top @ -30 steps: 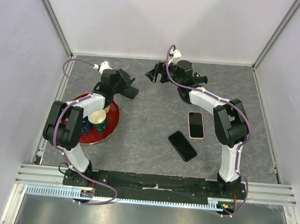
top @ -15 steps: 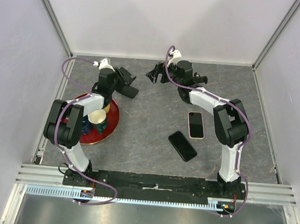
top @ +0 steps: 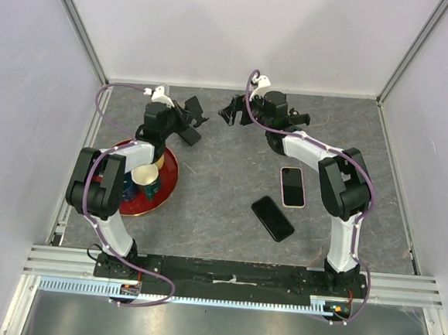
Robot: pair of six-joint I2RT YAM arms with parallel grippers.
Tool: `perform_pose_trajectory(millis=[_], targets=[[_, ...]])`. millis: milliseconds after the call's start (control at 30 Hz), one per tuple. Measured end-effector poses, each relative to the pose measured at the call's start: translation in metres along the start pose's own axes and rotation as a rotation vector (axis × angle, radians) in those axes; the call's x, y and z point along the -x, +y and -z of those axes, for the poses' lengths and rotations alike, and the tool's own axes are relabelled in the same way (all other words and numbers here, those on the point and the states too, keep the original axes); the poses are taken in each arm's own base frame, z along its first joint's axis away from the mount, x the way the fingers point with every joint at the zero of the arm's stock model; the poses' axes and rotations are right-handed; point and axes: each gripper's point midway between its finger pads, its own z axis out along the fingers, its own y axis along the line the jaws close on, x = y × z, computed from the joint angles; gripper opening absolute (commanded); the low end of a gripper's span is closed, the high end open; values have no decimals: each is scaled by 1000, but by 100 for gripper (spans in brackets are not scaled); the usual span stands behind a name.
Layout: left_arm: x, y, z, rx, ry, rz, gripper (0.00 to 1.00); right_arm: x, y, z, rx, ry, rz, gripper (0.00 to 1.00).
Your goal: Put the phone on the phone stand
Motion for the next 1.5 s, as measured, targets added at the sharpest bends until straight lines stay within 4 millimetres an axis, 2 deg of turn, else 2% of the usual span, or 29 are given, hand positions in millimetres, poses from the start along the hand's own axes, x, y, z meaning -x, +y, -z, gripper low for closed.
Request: perform_pose_trajectory(millis=[133,333,467,667,833,933,1100,1167,1200,1267,1300,1400,1500], targets=[[-15,-20,3,-150,62,-21,2,-1,-2,0,-4,5,20,98],[-47,-53,11,-393,215,-29,2,-9,-1,2,14,36,66,98],[-54,-64,11,-470,291,-58,2,-14,1,3,31,59,82,98],[-57,-62,13,-494,343,-121,2,-22,8,5,74,94,75,98],[-58,-57,0,-503,366,-128,2,-27,12,7,101,120,67,98],[-63,-46,-7,-475,390,-113,2,-29,13,8,102,127,64,98],[-62,-41,-9,-460,409,-109,2,-31,13,7,103,133,60,98],[-62,-41,-9,-457,412,-112,11,-30,12,5,104,133,58,98],[-62,-41,-9,-457,414,-111,27,-31,12,4,105,135,57,98],[-61,-39,-9,-453,415,-113,42,-31,11,-1,106,139,55,95],[-62,-36,-8,-441,420,-112,55,-30,11,-5,104,142,50,95],[-74,-22,-2,-396,456,-89,68,-26,8,-18,93,148,26,98],[-84,-10,14,-353,482,-67,69,-25,6,-25,60,154,-6,98]])
